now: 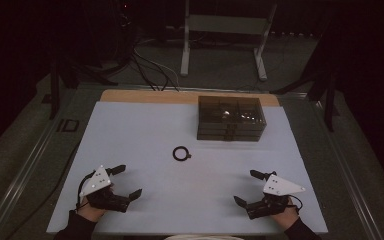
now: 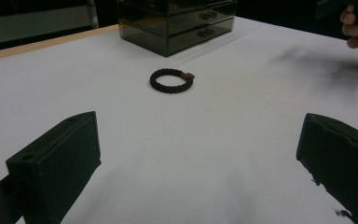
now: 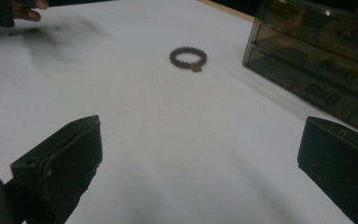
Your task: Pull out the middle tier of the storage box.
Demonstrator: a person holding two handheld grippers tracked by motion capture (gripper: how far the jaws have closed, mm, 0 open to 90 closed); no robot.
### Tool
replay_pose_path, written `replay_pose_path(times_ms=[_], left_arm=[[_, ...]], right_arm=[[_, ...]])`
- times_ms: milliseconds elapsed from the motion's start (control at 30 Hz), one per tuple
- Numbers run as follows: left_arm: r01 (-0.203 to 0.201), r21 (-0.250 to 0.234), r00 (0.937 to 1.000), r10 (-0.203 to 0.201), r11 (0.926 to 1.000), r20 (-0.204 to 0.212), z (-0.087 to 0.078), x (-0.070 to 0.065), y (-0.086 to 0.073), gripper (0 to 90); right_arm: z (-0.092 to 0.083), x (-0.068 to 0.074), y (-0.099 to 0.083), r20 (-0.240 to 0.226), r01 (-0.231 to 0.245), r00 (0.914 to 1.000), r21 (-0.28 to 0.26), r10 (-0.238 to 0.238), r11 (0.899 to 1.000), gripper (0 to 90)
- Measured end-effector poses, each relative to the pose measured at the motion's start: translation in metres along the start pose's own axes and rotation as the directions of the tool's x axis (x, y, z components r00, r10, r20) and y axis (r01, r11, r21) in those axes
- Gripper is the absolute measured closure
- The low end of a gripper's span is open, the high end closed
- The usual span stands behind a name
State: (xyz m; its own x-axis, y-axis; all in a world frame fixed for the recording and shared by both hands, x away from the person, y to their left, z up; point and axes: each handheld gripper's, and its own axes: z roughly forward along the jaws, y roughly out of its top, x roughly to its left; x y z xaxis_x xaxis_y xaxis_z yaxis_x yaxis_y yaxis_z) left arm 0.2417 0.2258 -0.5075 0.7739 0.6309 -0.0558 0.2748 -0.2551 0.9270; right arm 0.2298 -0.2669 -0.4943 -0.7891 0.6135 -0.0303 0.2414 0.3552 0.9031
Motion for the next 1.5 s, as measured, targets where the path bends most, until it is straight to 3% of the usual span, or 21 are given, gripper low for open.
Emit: replay_pose_path(times_ms=[200,300,633,767,1500], left_arm=[[0.004,0.002,1.0000,-0.004,1.0000,-0.002,0.000,0.000,0.000,0.9],[0.009,0.002,1.0000,-0.009,1.0000,-0.002,0.000,0.001,0.000,0.9],[0.011,0.000,0.9999,-0.011,0.9999,-0.002,0.000,0.000,0.001,0.9],[0.001,0.004,1.0000,-0.001,1.0000,-0.001,0.001,-0.002,0.001,0.9],[0.007,0.002,1.0000,-0.007,1.0000,-0.001,0.000,0.000,0.001,0.9]], right_arm=[[-0.002,0.005,0.010,-0.006,0.041,0.9991,-0.009,-0.041,0.999,0.0],[-0.003,0.004,0.014,-0.015,0.038,0.9992,-0.016,-0.038,0.999,0.0],[-0.006,-0.004,0.032,0.017,0.089,0.9959,-0.055,-0.088,0.994,0.1],[-0.006,-0.009,0.042,0.035,0.130,0.9911,-0.059,-0.128,0.990,0.1],[0.004,-0.032,0.071,0.093,0.225,0.9715,-0.078,-0.218,0.971,0.2]])
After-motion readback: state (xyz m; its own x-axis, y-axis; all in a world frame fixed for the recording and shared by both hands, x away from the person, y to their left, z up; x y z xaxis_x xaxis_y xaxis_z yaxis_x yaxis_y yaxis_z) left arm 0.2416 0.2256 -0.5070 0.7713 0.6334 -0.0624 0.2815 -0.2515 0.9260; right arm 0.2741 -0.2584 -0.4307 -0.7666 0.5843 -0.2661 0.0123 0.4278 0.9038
